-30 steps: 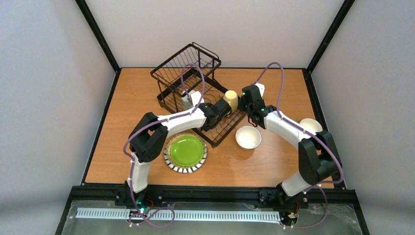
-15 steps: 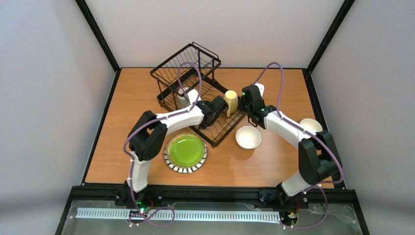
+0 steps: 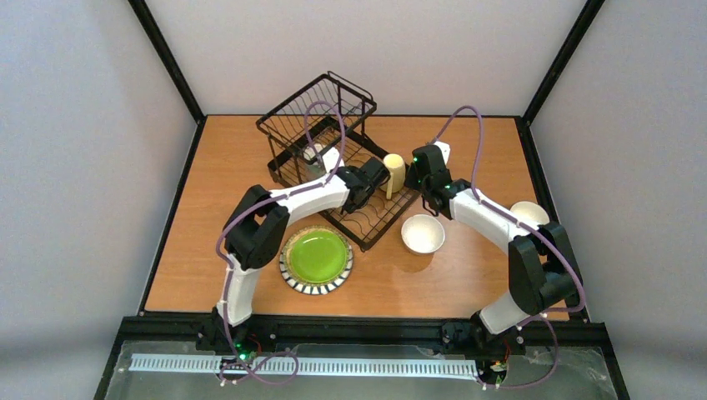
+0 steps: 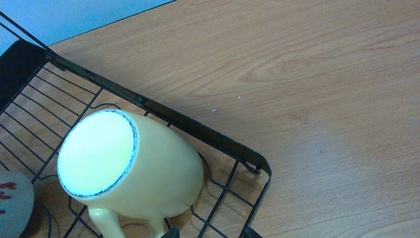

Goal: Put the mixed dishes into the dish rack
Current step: Move the cup from the dish rack.

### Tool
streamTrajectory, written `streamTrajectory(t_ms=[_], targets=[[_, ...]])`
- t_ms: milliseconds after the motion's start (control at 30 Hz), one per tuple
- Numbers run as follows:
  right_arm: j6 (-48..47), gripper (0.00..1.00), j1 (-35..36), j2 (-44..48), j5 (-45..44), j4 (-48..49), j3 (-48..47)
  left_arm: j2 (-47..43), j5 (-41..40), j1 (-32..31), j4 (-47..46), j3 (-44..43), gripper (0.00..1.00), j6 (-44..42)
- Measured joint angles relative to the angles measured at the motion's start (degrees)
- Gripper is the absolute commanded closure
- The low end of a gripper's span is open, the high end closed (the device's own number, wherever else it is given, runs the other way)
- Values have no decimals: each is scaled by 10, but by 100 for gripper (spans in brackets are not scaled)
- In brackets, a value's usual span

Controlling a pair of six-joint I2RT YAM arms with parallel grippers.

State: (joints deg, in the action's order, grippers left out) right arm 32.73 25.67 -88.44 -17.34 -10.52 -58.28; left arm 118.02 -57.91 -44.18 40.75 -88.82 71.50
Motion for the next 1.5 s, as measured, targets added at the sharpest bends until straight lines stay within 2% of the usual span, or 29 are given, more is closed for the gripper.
streamTrajectory(t_ms=[200,267,333,400,767,1400,1500], targets=[[-2,26,0,0,0,0,0,17,4,1,0,-28,59,0],[-2,26,0,0,0,0,0,17,5,1,0,-28,49,0],[-2,26,0,0,0,0,0,17,7,1,1,-29,33,0],[-2,26,0,0,0,0,0,17,9,1,3,-31,27,0],[-2,26,0,0,0,0,0,17,20,-1,31,-43,8,5],[-13,26,0,5,0,-5,1,17,13,-31,74,-50,6,-10],[-17,26,0,7,0,-7,1,6,-12,-42,73,-50,6,-14]])
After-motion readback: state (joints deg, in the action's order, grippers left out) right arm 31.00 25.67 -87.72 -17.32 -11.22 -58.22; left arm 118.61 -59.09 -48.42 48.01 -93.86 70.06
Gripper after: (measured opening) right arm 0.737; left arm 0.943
